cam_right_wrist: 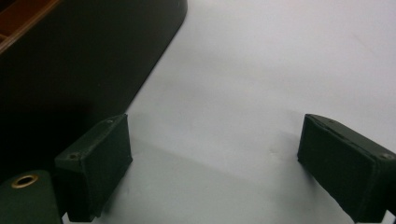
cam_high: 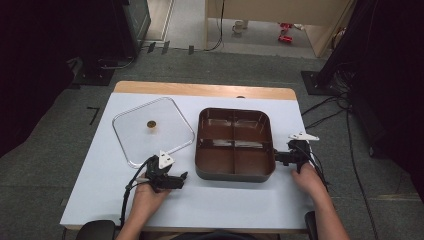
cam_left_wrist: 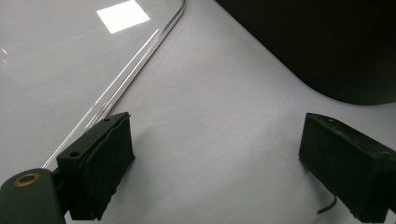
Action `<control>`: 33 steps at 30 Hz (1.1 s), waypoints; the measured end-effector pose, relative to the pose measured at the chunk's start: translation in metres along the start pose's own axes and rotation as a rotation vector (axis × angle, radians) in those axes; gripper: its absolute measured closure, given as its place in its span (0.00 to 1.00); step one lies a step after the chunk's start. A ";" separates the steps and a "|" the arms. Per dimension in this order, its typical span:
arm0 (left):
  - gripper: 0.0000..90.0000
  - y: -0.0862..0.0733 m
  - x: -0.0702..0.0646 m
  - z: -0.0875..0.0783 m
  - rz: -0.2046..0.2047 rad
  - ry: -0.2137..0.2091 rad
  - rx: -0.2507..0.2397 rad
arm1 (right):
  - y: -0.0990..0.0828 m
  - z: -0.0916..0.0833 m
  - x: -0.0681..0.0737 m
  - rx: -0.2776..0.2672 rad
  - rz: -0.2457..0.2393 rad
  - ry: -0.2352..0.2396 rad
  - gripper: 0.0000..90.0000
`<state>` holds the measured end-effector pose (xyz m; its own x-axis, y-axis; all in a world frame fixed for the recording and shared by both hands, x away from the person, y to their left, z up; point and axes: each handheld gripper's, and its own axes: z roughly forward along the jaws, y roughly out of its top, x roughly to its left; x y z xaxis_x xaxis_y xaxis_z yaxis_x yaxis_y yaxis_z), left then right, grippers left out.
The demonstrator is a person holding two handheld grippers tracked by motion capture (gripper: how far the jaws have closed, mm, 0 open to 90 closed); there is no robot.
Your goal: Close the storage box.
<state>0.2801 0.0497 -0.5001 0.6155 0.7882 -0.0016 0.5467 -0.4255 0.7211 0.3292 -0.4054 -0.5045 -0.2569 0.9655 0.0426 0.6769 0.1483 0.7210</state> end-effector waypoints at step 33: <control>0.34 0.026 0.007 -0.006 -0.032 -0.079 0.071 | 0.000 0.000 0.000 -0.001 0.000 0.001 0.10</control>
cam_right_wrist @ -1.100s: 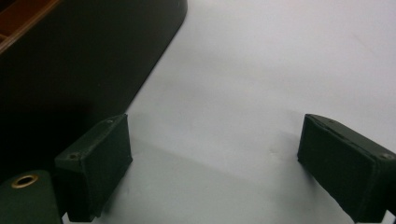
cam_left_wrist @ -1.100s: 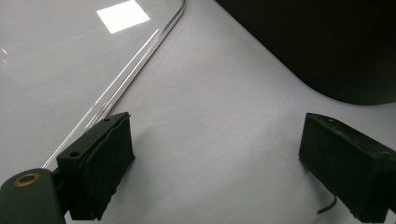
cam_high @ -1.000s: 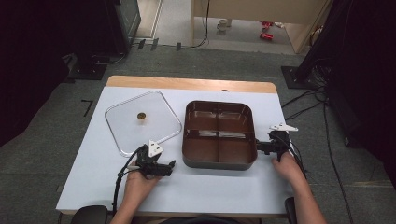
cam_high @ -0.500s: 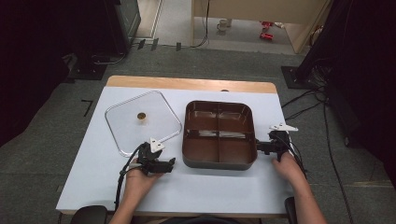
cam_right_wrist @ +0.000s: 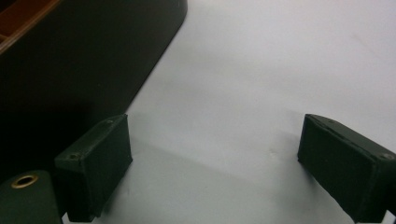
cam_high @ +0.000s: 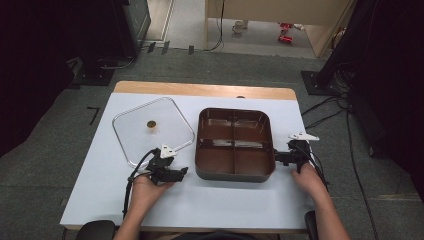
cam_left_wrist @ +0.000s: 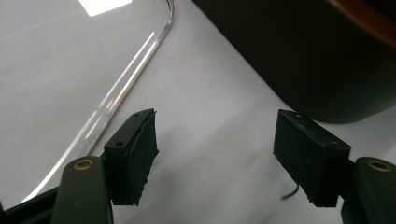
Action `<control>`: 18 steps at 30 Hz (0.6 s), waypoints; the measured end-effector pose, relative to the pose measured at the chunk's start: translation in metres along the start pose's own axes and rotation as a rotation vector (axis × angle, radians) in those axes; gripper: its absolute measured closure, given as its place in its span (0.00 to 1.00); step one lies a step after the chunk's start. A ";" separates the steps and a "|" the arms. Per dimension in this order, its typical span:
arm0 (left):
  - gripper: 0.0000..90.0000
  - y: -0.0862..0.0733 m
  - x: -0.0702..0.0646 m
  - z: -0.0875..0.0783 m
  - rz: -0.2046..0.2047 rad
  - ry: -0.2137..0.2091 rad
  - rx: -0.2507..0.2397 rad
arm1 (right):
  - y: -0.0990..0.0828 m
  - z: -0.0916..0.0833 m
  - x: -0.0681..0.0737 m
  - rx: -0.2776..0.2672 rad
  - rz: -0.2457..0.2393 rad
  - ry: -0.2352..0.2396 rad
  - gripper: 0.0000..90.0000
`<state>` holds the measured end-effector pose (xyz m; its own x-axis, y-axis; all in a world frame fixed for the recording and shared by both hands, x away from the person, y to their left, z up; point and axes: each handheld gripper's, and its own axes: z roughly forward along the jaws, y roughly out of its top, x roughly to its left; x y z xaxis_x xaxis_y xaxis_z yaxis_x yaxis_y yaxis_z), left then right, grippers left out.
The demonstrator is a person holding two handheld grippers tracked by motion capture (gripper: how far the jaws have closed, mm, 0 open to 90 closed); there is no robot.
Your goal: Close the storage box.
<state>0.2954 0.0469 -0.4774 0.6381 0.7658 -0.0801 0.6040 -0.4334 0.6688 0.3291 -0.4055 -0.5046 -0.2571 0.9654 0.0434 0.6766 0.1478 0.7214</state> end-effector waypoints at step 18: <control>0.38 0.016 0.010 -0.014 0.010 -0.064 -0.021 | 0.000 0.000 0.000 0.001 0.001 0.001 0.10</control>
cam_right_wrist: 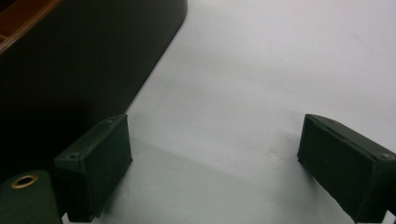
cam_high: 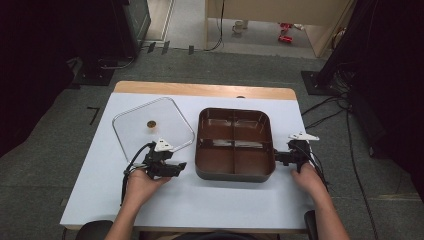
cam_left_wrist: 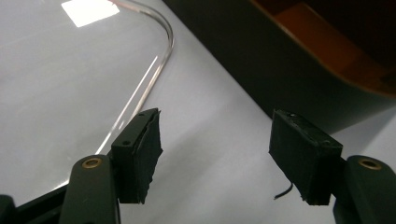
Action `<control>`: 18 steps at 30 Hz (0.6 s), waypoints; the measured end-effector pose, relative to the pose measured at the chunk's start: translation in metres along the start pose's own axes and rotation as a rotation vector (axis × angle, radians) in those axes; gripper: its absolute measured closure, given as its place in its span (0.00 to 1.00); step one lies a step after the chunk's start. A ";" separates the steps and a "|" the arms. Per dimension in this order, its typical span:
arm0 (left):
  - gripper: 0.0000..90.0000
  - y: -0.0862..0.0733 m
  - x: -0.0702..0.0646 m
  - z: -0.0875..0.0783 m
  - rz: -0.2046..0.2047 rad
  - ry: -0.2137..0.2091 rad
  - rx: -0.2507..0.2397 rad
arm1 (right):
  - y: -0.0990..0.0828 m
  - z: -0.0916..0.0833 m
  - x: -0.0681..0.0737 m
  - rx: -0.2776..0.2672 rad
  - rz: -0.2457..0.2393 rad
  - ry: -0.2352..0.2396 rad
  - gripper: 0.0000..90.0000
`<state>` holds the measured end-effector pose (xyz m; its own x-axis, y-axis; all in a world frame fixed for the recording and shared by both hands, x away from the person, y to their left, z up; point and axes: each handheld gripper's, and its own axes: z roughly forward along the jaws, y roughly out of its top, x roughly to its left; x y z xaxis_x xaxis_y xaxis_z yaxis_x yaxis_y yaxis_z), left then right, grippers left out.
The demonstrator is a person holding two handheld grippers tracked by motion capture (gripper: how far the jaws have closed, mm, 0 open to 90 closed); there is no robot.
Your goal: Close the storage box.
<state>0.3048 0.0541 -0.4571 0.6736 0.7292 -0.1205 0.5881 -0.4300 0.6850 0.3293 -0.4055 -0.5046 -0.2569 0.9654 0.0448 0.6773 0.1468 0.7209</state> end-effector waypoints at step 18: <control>0.41 0.024 0.012 -0.002 0.008 -0.058 0.020 | 0.000 0.000 0.000 0.000 -0.001 0.000 0.10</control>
<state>0.3260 0.0537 -0.4411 0.7027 0.6940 -0.1568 0.5910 -0.4466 0.6718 0.3293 -0.4056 -0.5046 -0.2576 0.9653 0.0438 0.6772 0.1480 0.7207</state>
